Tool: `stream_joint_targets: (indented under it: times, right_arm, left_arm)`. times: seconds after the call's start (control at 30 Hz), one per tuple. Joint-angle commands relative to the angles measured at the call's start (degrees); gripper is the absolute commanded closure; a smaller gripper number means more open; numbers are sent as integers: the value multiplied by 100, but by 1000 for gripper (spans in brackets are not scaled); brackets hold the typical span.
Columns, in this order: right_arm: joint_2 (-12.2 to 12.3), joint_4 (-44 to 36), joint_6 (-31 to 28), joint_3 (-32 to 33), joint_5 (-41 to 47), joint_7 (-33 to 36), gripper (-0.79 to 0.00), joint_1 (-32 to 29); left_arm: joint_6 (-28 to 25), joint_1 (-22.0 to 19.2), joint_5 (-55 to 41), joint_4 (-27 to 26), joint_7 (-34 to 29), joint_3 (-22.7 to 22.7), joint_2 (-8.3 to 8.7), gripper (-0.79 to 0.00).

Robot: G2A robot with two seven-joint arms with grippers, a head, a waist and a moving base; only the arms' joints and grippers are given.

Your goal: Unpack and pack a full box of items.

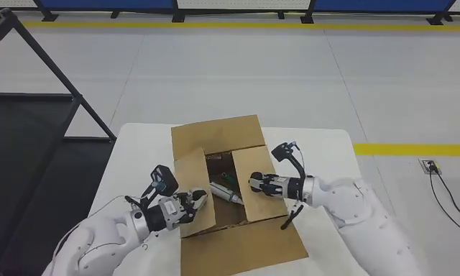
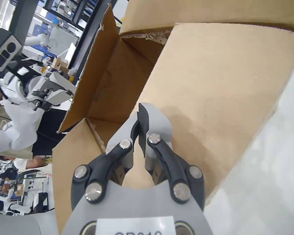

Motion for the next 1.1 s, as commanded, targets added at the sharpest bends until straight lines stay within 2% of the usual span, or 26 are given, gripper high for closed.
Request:
stream_joint_targets:
  times: [0.0, 0.53, 1.07]
  right_arm:
    - [-32, 62, 25, -150, -44, -33, 0, 66]
    - [-28, -138, 98, -281, -246, 50, 0, -22]
    - [-32, -90, 183, -366, -274, 233, 0, 58]
  left_arm:
    - [16, -167, -2, 134, -59, 187, -25, 0]
    - [107, -899, 12, 843, -500, 1067, -175, 0]
    - [213, -1090, 10, 1082, -607, 1253, -227, 0]
